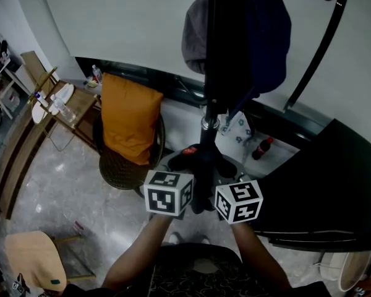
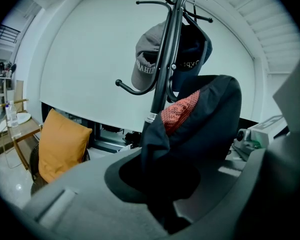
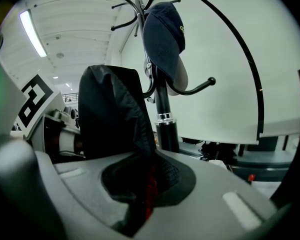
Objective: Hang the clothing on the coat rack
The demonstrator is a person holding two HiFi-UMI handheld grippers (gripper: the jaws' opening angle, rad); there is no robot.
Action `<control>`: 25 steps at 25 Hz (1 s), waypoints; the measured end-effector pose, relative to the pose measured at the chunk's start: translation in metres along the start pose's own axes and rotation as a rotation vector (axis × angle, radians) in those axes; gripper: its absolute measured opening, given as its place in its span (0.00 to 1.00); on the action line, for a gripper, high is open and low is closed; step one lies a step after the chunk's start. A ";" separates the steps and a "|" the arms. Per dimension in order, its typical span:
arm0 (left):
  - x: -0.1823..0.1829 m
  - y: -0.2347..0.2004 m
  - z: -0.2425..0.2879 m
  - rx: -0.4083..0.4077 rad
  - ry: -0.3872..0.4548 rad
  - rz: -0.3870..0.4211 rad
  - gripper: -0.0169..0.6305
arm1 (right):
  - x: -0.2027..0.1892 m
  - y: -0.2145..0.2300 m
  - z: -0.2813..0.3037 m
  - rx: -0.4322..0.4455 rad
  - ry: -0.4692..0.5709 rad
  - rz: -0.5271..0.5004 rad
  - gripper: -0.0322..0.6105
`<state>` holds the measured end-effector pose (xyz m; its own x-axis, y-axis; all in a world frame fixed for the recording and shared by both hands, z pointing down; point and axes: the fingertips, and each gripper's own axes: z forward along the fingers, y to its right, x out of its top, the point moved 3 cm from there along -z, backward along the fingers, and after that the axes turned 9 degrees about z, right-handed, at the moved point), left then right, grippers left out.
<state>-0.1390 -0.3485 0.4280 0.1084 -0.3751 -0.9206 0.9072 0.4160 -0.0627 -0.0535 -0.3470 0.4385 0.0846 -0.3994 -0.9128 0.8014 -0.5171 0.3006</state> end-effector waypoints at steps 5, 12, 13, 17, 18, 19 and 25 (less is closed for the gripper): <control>-0.005 0.003 -0.002 0.000 -0.012 -0.001 0.08 | -0.005 0.000 -0.002 0.003 -0.005 0.001 0.08; -0.011 0.008 -0.007 0.005 -0.019 -0.001 0.08 | -0.011 -0.003 -0.007 0.008 -0.011 -0.005 0.08; -0.012 0.009 -0.008 0.006 -0.021 -0.001 0.08 | -0.012 -0.003 -0.008 0.008 -0.012 -0.005 0.09; -0.016 0.013 -0.011 0.011 -0.026 -0.004 0.08 | -0.016 -0.005 -0.013 0.010 -0.014 -0.002 0.09; -0.017 0.013 -0.012 0.012 -0.027 -0.005 0.08 | -0.016 -0.005 -0.014 0.009 -0.015 -0.001 0.09; -0.018 0.014 -0.013 0.013 -0.028 -0.004 0.08 | -0.017 -0.005 -0.015 0.009 -0.016 -0.001 0.09; -0.021 0.020 -0.017 0.009 -0.029 0.008 0.08 | -0.020 -0.008 -0.020 0.011 -0.028 -0.020 0.09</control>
<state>-0.1304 -0.3183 0.4394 0.1270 -0.3963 -0.9093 0.9100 0.4112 -0.0521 -0.0498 -0.3192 0.4485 0.0516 -0.4096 -0.9108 0.7964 -0.5334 0.2850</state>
